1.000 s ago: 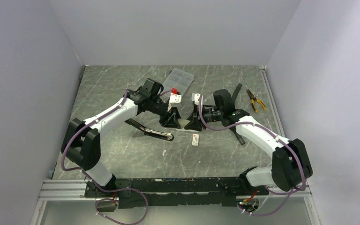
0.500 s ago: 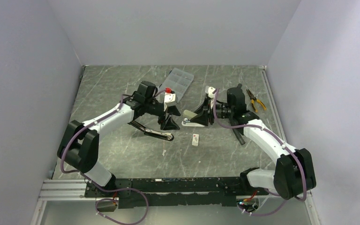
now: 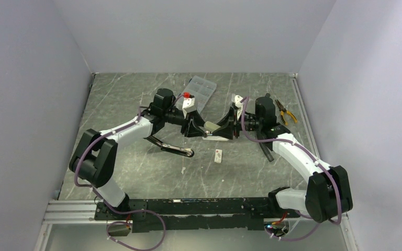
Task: Load the staples into the stapler
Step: Open the stapler at the center of the board.
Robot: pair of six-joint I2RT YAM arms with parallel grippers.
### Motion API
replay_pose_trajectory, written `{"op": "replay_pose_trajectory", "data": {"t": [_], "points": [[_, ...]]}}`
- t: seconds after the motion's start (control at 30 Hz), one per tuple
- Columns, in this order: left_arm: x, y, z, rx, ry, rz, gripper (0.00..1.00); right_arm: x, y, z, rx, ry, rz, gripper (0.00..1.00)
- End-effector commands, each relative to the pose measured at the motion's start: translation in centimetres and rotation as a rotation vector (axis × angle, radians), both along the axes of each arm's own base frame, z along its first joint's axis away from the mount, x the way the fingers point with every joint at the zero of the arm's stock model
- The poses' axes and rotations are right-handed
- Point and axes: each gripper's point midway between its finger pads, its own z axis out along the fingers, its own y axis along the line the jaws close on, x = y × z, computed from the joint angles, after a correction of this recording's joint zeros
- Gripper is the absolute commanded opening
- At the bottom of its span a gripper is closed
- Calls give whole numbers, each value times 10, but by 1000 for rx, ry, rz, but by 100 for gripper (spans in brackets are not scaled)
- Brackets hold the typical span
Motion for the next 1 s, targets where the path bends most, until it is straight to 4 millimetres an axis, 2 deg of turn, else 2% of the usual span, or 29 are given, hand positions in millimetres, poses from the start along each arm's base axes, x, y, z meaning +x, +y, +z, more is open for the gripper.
{"op": "replay_pose_trajectory", "data": {"t": [0.0,0.1,0.3,0.67,0.73,0.83,0.97], "points": [[-5,-2,7,-39,14,-40,49,-3,2,21,48,-86,38,0],[-9,-1,6,-41,12,-56,45,-2,2,21,50,-87,32,0],[-13,-3,0,-41,12,-58,44,5,1,21,51,-86,-3,0],[-8,-13,2,-50,53,-60,27,11,1,18,57,-83,-31,0],[-9,-14,1,-53,65,-64,22,11,1,20,60,-87,-38,0],[-8,-14,-1,-43,76,-56,4,14,0,20,58,-100,-54,0],[-6,-10,-4,-8,68,-22,3,19,-7,28,76,-124,-96,0]]}}
